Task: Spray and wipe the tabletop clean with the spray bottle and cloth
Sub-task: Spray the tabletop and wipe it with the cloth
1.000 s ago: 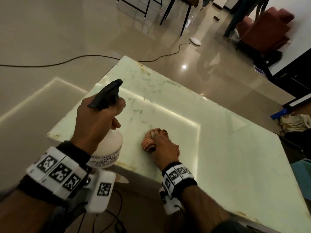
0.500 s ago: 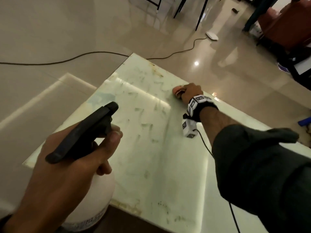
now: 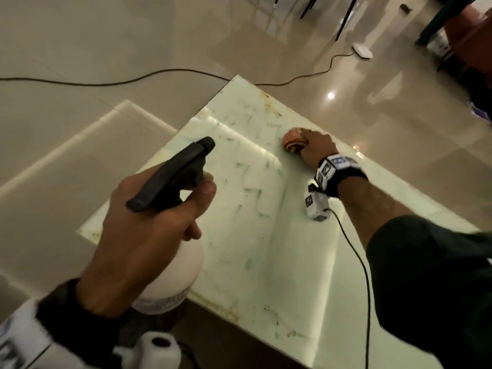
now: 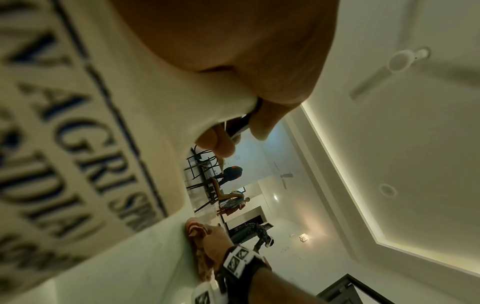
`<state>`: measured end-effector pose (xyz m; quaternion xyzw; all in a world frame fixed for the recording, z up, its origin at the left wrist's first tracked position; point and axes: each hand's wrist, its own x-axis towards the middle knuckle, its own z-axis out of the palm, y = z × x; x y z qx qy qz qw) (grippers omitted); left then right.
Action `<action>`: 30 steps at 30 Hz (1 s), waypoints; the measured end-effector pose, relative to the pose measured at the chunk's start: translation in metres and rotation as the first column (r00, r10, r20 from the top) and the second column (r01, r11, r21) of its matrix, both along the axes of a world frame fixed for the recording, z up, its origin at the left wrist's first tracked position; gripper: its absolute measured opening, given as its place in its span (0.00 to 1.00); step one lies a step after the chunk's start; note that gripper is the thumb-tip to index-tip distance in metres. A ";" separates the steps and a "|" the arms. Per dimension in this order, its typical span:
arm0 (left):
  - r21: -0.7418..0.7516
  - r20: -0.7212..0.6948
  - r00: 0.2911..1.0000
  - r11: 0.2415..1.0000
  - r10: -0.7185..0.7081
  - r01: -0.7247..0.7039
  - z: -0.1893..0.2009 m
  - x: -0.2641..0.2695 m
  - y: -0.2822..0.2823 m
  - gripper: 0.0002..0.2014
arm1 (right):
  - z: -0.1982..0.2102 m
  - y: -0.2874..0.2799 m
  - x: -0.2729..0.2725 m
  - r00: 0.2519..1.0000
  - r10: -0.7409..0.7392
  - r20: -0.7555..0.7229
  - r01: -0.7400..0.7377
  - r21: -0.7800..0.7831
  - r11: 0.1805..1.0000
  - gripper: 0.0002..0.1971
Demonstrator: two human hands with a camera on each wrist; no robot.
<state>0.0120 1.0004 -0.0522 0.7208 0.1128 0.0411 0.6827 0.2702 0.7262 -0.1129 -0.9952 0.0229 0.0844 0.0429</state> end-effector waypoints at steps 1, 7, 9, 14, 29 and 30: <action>-0.024 0.009 0.999 0.999 0.031 -0.031 0.003 -0.001 -0.001 0.12 | 0.001 0.005 -0.019 1.000 0.014 -0.023 -0.014 -0.005 1.000 0.26; -0.046 0.019 0.997 0.996 0.076 -0.075 0.006 -0.010 -0.001 0.11 | 0.011 0.035 -0.140 0.980 0.012 -0.199 -0.004 0.038 0.999 0.34; -0.048 0.017 0.996 0.995 0.089 -0.089 0.006 -0.012 -0.001 0.08 | 0.016 0.046 -0.180 0.973 0.026 -0.228 -0.011 0.066 0.998 0.35; -0.046 0.032 0.991 0.991 0.128 -0.127 0.013 -0.012 -0.001 0.08 | 0.023 0.070 -0.276 0.967 0.113 -0.227 -0.077 0.163 0.984 0.31; 0.052 0.121 0.959 0.963 0.258 -0.266 0.012 -0.016 0.003 0.10 | 0.027 0.066 -0.388 0.995 0.068 0.074 -0.098 0.552 0.828 0.17; 0.044 0.123 0.957 0.962 0.263 -0.270 0.012 -0.016 0.004 0.09 | 0.026 0.062 -0.381 0.991 -0.010 0.132 -0.064 0.544 0.837 0.20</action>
